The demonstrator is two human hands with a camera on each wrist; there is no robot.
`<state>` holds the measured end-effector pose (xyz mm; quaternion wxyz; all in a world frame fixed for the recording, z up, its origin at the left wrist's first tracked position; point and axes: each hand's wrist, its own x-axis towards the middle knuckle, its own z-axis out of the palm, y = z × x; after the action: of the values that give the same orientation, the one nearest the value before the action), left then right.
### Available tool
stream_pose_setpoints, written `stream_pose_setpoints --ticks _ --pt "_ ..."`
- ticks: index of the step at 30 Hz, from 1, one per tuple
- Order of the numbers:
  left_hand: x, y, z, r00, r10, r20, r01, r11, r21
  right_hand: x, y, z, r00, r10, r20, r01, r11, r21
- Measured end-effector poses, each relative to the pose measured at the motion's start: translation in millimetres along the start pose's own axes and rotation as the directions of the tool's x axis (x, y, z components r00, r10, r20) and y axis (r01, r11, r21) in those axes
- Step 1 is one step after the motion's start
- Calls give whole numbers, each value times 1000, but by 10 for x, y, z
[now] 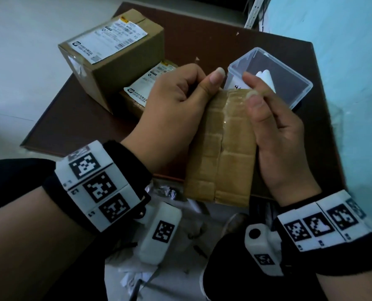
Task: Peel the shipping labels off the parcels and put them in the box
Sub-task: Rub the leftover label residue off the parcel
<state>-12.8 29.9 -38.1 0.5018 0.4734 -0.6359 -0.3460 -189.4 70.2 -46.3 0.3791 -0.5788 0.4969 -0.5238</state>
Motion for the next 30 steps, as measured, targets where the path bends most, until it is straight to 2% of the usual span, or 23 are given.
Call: stream_pose_setpoints --ticks 2,4,6,8,11,13,20,24,28,30 --pt "6 7 4 998 -60 -6 59 996 -67 -11 -6 18 1000 3 8 -3 1000 -4" --pt "3 28 -26 993 -90 77 102 981 -168 9 -37 -3 1000 6 -14 -6 1000 23" --pt "-15 39 -66 973 -49 226 100 971 -218 29 -74 -31 999 20 -37 -17 996 93" --pt "-28 17 -79 961 10 277 47 979 -198 28 -79 -43 998 -23 -52 26 998 56" --pt "-44 0 -62 978 79 191 -53 989 -134 -8 -22 -3 989 -144 -41 142 988 -52" --pt "-59 26 -39 984 128 122 -117 989 -94 -19 10 13 981 -189 -35 187 981 -48" --pt "-111 39 40 979 195 -57 -195 981 2 -74 4 71 972 -234 4 234 972 -10" --pt "-109 17 97 982 156 -106 -158 987 -9 -99 -7 106 971 -238 36 239 971 -24" --pt "-64 -14 104 979 -36 -201 4 987 -159 -87 -6 118 962 -222 160 240 966 -101" --pt "-35 0 89 979 -80 -187 47 983 -178 -52 -13 117 973 -184 137 198 975 -98"
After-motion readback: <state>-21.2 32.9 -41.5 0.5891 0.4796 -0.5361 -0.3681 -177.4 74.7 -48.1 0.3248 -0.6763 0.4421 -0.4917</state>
